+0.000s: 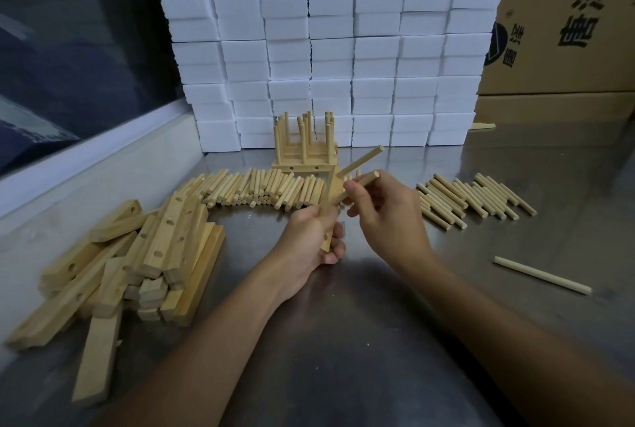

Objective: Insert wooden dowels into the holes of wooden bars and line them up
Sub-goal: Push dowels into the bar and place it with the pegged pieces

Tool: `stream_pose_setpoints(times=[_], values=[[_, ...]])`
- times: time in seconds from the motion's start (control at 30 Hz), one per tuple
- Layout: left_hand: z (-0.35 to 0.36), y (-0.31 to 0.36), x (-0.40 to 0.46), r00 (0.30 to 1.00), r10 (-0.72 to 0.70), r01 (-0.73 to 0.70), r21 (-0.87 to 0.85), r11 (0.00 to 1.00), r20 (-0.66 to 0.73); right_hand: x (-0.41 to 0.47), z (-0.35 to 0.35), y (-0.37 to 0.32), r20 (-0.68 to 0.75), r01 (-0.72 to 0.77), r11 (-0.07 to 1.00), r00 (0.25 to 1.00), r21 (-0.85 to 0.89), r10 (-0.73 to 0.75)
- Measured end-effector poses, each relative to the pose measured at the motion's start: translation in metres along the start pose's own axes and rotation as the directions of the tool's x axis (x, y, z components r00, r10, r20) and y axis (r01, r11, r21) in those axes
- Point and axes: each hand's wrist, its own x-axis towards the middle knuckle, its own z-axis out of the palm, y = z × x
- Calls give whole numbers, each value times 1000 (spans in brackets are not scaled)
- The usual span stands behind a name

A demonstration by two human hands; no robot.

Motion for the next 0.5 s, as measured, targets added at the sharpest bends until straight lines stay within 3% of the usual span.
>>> stream_pose_setpoints(times=[0.2,0.33,0.4,0.5], values=[[-4,8,1,987,-160,150,-225,963,-26,-1,-5,3,75,-27,1000,997,-4,27],[-13,10,3,973,-224,187,-388,903,-52,4,-14,14,136,-87,962,983,-260,126],[-15,10,4,971,-232,188,-415,890,-57,7,-24,24,137,-155,872,960,-465,244],[-15,10,3,971,-235,190,-422,886,-55,9,-39,35,30,-234,635,926,-736,376]])
